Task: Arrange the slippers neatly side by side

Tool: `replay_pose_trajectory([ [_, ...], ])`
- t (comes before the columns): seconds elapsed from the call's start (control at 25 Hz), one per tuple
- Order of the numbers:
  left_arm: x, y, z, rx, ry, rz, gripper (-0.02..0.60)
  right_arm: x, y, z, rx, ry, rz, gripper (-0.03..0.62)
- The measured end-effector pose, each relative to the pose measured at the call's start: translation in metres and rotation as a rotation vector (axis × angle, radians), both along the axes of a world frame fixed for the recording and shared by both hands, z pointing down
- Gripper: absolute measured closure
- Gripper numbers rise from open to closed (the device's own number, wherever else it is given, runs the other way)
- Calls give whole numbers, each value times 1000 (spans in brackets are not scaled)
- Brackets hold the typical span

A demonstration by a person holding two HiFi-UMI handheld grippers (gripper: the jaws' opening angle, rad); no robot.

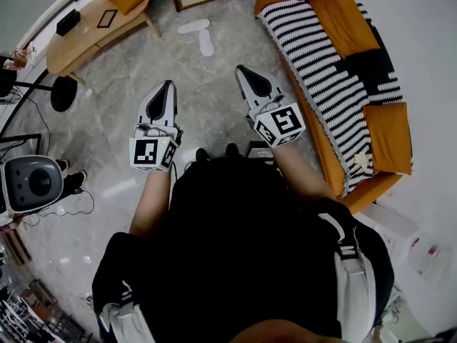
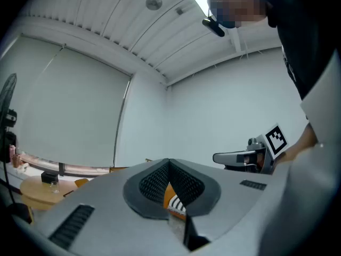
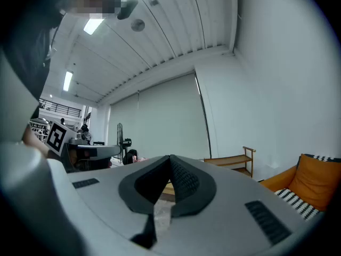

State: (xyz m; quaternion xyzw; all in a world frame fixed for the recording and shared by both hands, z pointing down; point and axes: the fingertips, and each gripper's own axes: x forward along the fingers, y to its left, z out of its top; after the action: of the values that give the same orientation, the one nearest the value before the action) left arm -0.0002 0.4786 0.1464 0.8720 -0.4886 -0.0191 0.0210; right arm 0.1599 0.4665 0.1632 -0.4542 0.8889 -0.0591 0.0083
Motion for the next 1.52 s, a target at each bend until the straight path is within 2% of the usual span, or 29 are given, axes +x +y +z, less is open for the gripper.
replay_pose_trajectory([
  [0.16, 5, 1, 7, -26, -29, 9, 568, 2, 5, 7, -38, -28, -6, 565],
  [0.48, 16, 8, 8, -47, 1, 18, 568, 19, 7, -2, -23, -27, -1, 565],
  [0.68, 27, 7, 13, -71, 35, 41, 568, 39, 11, -5, -3, -81, 0, 563],
  [0.88, 41, 13, 7, -55, 47, 57, 568, 57, 15, -3, -8, -65, -28, 563],
  [1.08, 54, 15, 6, -40, 41, 43, 568, 74, 17, 2, -7, -87, -44, 563],
  [1.24, 65, 24, 11, -45, 33, 69, 568, 90, 21, 16, -30, -117, -44, 563],
  [1.52, 51, 6, 31, -87, 49, 56, 568, 89, 5, 30, -72, -129, -23, 563],
])
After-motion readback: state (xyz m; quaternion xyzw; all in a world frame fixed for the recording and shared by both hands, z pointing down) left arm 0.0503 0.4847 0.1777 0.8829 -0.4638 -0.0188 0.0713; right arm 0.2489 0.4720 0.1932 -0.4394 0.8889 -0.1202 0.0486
